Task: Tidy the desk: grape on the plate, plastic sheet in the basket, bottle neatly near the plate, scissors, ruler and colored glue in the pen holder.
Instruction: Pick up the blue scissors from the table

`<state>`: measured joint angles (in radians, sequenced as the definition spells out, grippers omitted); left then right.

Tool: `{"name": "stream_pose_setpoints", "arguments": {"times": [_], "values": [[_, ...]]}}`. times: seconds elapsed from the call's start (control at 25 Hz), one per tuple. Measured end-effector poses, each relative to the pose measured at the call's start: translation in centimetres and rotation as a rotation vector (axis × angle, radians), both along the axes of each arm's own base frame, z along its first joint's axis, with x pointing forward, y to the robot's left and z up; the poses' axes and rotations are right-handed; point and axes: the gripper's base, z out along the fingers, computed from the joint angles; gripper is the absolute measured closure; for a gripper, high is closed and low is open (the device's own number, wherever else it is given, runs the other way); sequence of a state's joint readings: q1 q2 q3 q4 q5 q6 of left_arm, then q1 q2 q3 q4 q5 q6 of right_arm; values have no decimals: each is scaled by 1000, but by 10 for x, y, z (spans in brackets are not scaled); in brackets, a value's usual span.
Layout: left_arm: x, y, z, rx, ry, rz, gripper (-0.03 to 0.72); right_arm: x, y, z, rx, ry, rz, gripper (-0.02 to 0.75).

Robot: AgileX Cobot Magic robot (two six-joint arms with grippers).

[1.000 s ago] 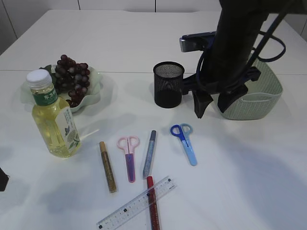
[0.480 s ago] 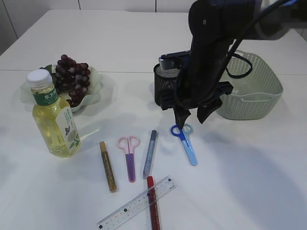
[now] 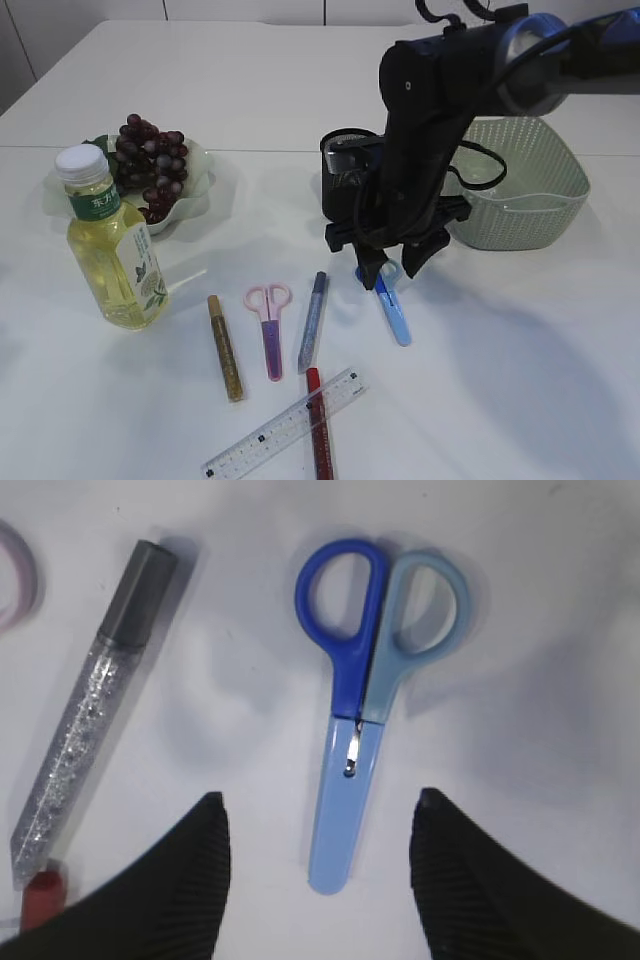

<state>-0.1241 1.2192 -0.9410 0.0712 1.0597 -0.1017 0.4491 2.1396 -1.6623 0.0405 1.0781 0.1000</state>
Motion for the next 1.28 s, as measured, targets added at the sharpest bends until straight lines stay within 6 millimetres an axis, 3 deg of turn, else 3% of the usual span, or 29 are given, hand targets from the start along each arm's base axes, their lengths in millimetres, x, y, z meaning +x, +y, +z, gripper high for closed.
{"name": "stream_pose_setpoints", "arguments": {"times": [0.36, 1.28], "values": [[5, -1, -7, 4, 30, 0, 253, 6, 3, -21, -8, 22, -12, 288], [7, -1, -7, 1, 14, -1, 253, 14, 4, -37, -19, -20, -28, 288]]}}
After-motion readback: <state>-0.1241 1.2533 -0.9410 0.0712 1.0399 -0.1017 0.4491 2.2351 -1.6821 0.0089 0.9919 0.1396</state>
